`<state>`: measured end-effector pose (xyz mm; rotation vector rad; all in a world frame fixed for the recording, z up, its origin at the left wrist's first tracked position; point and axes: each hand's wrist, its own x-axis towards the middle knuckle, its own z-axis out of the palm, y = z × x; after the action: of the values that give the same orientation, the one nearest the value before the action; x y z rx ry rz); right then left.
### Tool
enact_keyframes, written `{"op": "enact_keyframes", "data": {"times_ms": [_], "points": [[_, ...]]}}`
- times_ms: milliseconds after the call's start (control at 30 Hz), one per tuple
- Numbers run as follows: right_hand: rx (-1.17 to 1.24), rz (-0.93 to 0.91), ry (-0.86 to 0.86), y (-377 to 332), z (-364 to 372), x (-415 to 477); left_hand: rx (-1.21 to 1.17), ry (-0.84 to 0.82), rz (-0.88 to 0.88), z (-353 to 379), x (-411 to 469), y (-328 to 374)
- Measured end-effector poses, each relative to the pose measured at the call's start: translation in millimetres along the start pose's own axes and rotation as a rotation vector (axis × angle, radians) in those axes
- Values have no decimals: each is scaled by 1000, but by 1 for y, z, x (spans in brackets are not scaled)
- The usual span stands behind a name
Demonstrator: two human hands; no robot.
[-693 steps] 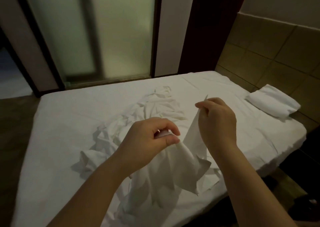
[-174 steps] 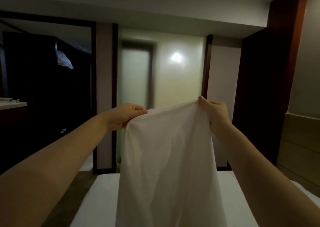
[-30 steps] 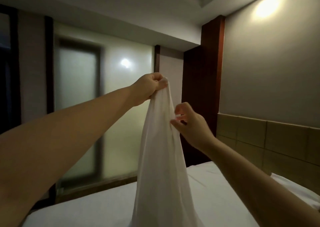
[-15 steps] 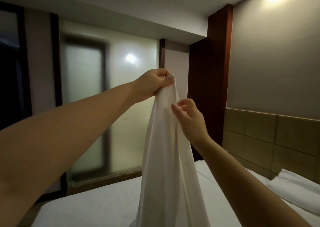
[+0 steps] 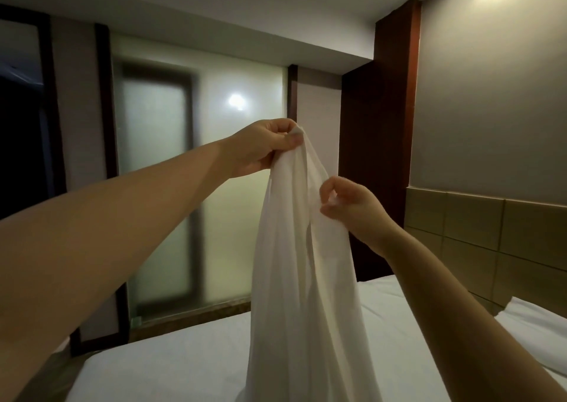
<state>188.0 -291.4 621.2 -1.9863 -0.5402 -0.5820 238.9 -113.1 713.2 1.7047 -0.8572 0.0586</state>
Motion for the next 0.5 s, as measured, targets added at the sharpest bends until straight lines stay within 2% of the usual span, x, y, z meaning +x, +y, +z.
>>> {"op": "enact_keyframes", "data": {"times_ms": [67,167,333,500], "points": [[-300,-90,80,-1,6,-2,15,12,-5,0,0,-1],[-283,-91,144,-7,21,-8,67,47,-7,3,2,-1],[-677,-79,272,-6,38,-5,93,83,1,6,4,-2],[-720,3,121,-2,41,-8,98,93,9,1,6,-7]]}}
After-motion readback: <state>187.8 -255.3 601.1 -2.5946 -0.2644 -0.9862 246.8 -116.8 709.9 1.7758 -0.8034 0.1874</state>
